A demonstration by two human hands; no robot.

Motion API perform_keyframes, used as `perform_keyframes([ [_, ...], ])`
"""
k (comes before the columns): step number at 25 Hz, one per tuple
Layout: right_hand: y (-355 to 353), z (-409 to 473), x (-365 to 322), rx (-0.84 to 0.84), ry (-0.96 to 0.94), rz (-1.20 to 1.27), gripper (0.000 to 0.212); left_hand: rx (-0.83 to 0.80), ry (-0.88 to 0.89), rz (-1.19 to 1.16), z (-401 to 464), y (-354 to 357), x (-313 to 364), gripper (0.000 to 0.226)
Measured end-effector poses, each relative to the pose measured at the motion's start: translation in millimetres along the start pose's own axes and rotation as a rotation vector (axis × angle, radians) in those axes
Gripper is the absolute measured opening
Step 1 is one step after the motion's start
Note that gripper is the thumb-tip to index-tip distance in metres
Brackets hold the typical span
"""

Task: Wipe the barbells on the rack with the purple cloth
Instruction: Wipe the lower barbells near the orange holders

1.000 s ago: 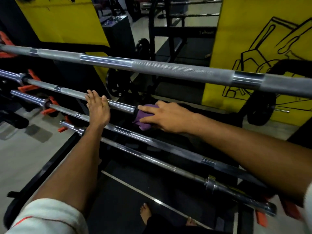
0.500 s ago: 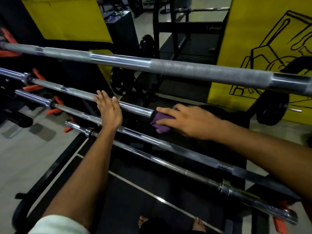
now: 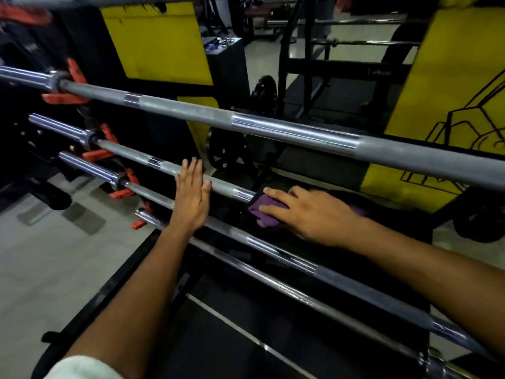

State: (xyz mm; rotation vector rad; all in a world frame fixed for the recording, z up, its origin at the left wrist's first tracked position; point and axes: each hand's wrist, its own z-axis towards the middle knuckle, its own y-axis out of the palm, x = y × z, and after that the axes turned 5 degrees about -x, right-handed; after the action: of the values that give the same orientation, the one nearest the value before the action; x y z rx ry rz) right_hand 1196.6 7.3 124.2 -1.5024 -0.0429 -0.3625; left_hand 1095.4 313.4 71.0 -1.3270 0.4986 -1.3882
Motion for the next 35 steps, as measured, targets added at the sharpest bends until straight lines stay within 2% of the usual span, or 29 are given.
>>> perform_keyframes([
  [3, -5.3, 74.6, -22.9, 0.026, 0.055, 0.033, 0.052, 0.042, 0.018, -0.028, -0.8, 9.5, -5.0, 0.062],
  [5, -6.6, 93.0, -34.0, 0.016, 0.085, 0.018, 0.054, 0.055, 0.053, -0.014, -1.4, 9.1, -9.7, 0.059],
  [11, -8.9, -3.4, -30.3, 0.021, 0.237, 0.086, 0.067, 0.069, 0.095, -0.053, -1.3, 9.3, -14.8, 0.055],
  [14, -10.4, -15.3, -36.2, 0.014, 0.361, 0.087, 0.071, 0.069, 0.102, -0.069, -1.3, 8.4, -13.9, 0.054],
  [16, -9.8, 13.8, -45.8, 0.017, 0.414, 0.086, 0.067, 0.057, 0.111, -0.076, -3.4, 7.4, -14.3, 0.055],
  [20, -4.6, 87.9, -58.5, 0.046, 0.366, 0.103, 0.055, 0.039, 0.15, -0.048, -1.9, 2.6, -17.3, 0.055],
  [23, -5.1, 111.8, -63.8, 0.097, 0.36, 0.155, 0.056, -0.013, 0.181, -0.012, -2.3, -12.8, -22.8, 0.054],
  [25, -4.8, 118.3, -61.3, 0.182, 0.404, 0.238, 0.062, -0.103, 0.285, 0.004, 5.8, -27.7, -25.9, 0.055],
  [27, -10.8, 123.7, -64.4, 0.3, 0.428, 0.459, 0.063, -0.256, 0.454, -0.039, 16.7, -39.5, -24.4, 0.058],
  [29, -21.9, 124.5, -68.0, 0.467, 0.454, 0.715, 0.058, -0.403, 0.483, -0.201, 29.1, -48.5, -11.4, 0.06],
  [31, -34.5, 117.2, -72.0, 0.647, 0.512, 0.91, 0.05, -0.468, 0.472, -0.387, 35.9, -55.4, 8.1, 0.064],
  [33, -47.1, 103.7, -81.5, 0.835, 0.579, 0.986, 0.041, -0.529, 0.497, -0.575, 40.5, -59.5, 27.7, 0.073],
  [35, -51.7, 90.0, -93.3, 0.992, 0.702, 1.031, 0.038, -0.686, 0.563, -0.765, 47.7, -63.0, 49.2, 0.079],
])
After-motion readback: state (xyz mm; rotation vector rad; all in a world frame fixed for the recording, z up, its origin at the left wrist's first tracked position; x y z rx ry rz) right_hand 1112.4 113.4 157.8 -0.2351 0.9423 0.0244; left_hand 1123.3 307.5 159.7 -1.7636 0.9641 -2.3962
